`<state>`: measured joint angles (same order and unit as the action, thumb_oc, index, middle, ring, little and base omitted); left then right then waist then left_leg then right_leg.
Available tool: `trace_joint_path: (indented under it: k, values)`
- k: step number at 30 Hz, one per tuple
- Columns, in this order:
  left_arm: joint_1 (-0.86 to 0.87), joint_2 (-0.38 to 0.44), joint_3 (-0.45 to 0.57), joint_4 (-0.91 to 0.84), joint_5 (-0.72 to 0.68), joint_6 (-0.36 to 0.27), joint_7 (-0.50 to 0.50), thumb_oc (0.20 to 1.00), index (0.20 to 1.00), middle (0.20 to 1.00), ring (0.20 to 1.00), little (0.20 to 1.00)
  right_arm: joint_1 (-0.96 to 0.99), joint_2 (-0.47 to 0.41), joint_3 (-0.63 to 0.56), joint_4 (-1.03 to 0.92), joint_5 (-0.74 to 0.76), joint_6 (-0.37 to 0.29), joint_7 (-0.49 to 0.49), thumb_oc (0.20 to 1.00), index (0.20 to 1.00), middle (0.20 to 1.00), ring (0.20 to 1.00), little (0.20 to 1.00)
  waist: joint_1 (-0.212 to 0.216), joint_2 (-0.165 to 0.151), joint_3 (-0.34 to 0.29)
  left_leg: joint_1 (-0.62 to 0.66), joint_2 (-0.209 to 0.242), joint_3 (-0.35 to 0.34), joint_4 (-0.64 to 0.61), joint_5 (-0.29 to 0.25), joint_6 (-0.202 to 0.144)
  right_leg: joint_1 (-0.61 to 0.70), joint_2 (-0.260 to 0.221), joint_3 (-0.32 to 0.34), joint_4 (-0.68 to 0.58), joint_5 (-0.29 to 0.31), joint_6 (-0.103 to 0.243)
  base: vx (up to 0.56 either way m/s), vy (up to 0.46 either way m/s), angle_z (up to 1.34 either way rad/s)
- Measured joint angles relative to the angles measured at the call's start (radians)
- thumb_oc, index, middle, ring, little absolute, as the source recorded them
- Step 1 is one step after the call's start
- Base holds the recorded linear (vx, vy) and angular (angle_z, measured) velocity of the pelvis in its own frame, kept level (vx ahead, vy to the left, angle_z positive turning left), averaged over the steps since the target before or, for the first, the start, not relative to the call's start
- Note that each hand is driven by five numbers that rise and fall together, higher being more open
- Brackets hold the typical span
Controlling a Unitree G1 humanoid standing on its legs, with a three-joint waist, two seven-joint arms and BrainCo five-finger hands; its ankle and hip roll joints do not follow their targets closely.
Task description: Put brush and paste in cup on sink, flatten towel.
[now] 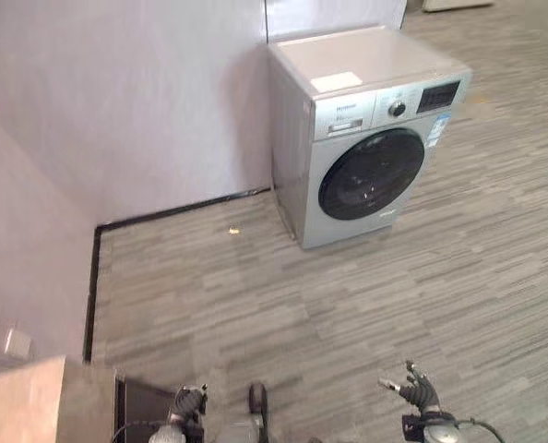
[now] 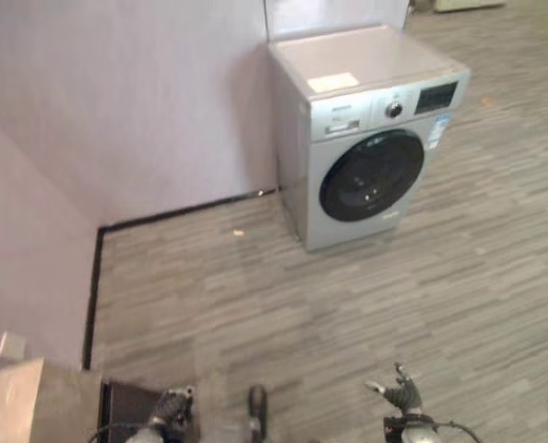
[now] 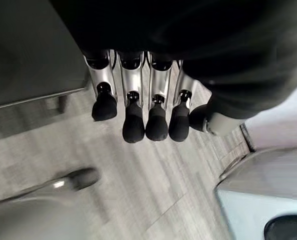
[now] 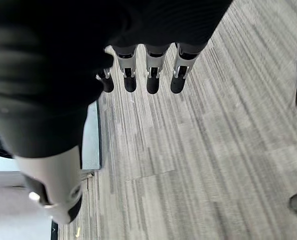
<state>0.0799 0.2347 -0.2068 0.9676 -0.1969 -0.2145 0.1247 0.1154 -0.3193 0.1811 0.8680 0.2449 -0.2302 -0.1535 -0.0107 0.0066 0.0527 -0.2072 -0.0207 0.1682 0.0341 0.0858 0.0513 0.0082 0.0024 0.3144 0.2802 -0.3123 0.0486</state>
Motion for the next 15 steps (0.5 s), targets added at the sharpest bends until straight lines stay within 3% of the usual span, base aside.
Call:
trace_joint_path:
  k: [1,3,4,5,7,8,9,10,12,13,15]
  values:
    - [-0.004,0.009,0.008,-0.005,-0.001,-0.001,0.000,0.200,0.200,0.200,0.200,0.200,-0.007,0.009,0.000,0.001,0.001,0.000,0.005,1.000,1.000,1.000,1.000,1.000,0.004,-0.016,-0.009,0.003,-0.021,0.002,0.000,-0.032,0.011,-0.010,-0.009,-0.003,0.034,-0.010,0.021,0.42,0.222,-0.08]
    - [-0.037,0.012,0.005,-0.010,-0.002,0.004,-0.003,0.200,0.200,0.200,0.200,0.200,-0.007,0.018,-0.003,0.003,0.017,0.008,0.009,1.000,1.000,1.000,1.000,1.000,0.009,-0.029,-0.006,0.050,-0.047,0.001,-0.008,-0.029,0.027,-0.084,-0.013,-0.028,0.277,-0.033,0.104,0.23,0.179,0.13]
    - [-0.044,0.011,0.004,-0.013,-0.002,0.003,-0.005,0.200,0.200,0.200,0.200,0.200,-0.007,0.019,-0.003,0.005,0.016,0.009,0.010,1.000,1.000,1.000,1.000,1.000,0.014,-0.029,-0.006,0.064,-0.055,-0.007,-0.009,-0.040,0.041,-0.104,-0.012,-0.034,0.335,-0.011,0.118,0.19,0.162,0.41]
    - [-0.063,0.016,-0.007,-0.031,-0.008,0.005,-0.012,0.200,0.200,0.200,0.200,0.200,-0.006,0.020,-0.006,0.003,0.016,0.010,0.014,1.000,1.000,1.000,1.000,1.000,0.014,-0.030,-0.005,0.104,-0.077,-0.020,-0.007,-0.058,0.045,-0.146,-0.026,-0.083,0.504,0.034,0.154,0.19,0.132,0.41]
    - [-0.073,0.025,-0.010,-0.082,-0.030,0.004,-0.012,0.200,0.200,0.200,0.200,0.200,-0.023,0.023,-0.005,-0.004,0.016,0.010,0.025,1.000,1.000,1.000,1.000,1.000,0.030,-0.019,-0.003,0.135,-0.081,-0.028,-0.004,-0.104,0.091,-0.202,-0.028,-0.131,0.603,0.133,0.148,0.43,0.204,0.14]
    - [-0.071,0.037,-0.012,-0.109,-0.030,0.006,-0.012,0.200,0.200,0.200,0.200,0.200,-0.030,0.025,-0.012,-0.039,0.017,0.012,0.027,1.000,1.000,1.000,1.000,1.000,0.022,-0.011,0.013,0.152,-0.083,-0.048,-0.012,-0.117,0.100,-0.236,-0.027,-0.160,0.654,0.141,0.139,0.52,0.162,0.22]
    - [-0.060,0.046,-0.017,-0.150,-0.029,0.008,-0.012,0.200,0.200,0.200,0.200,0.200,-0.020,0.027,-0.029,-0.115,0.018,0.006,0.027,1.000,1.000,1.000,1.000,1.000,-0.017,0.024,0.032,0.160,-0.062,-0.087,-0.022,-0.114,0.096,-0.281,0.004,-0.201,0.634,0.092,0.069,0.37,0.053,0.49]
    - [-0.054,0.051,-0.015,-0.171,-0.029,0.005,-0.013,0.200,0.200,0.200,0.200,0.200,-0.020,0.032,-0.031,-0.140,0.019,0.004,0.027,1.000,1.000,1.000,1.000,1.000,-0.033,0.036,0.043,0.175,-0.052,-0.102,-0.037,-0.112,0.092,-0.307,0.026,-0.207,0.600,0.079,0.050,0.53,0.031,0.51]
    - [-0.078,0.055,-0.008,-0.121,-0.029,0.007,-0.014,0.200,0.200,0.200,0.200,0.200,-0.011,0.031,-0.014,-0.143,0.022,0.008,0.038,1.000,1.000,1.000,1.000,1.000,-0.040,0.032,0.052,0.210,-0.041,-0.108,-0.067,-0.121,0.086,-0.391,0.057,-0.201,0.421,0.068,0.049,0.41,-0.056,0.27]
    - [-0.081,0.054,-0.008,-0.099,-0.029,0.008,-0.014,0.200,0.200,0.200,0.200,0.200,0.000,0.027,-0.006,-0.147,0.022,0.009,0.045,1.000,1.000,1.000,1.000,1.000,-0.065,0.016,0.052,0.225,-0.044,-0.132,-0.072,-0.135,0.075,-0.430,0.078,-0.164,0.280,0.094,0.053,0.42,-0.076,0.58]
    - [-0.080,0.051,-0.012,-0.057,-0.027,0.010,-0.021,0.200,0.200,0.200,0.200,0.200,0.030,0.029,-0.002,-0.142,0.021,0.009,0.045,1.000,1.000,1.000,1.000,1.000,-0.104,-0.014,0.044,0.250,-0.048,-0.187,-0.068,-0.164,0.050,-0.449,0.067,-0.099,0.012,0.187,0.073,0.44,-0.084,0.74]
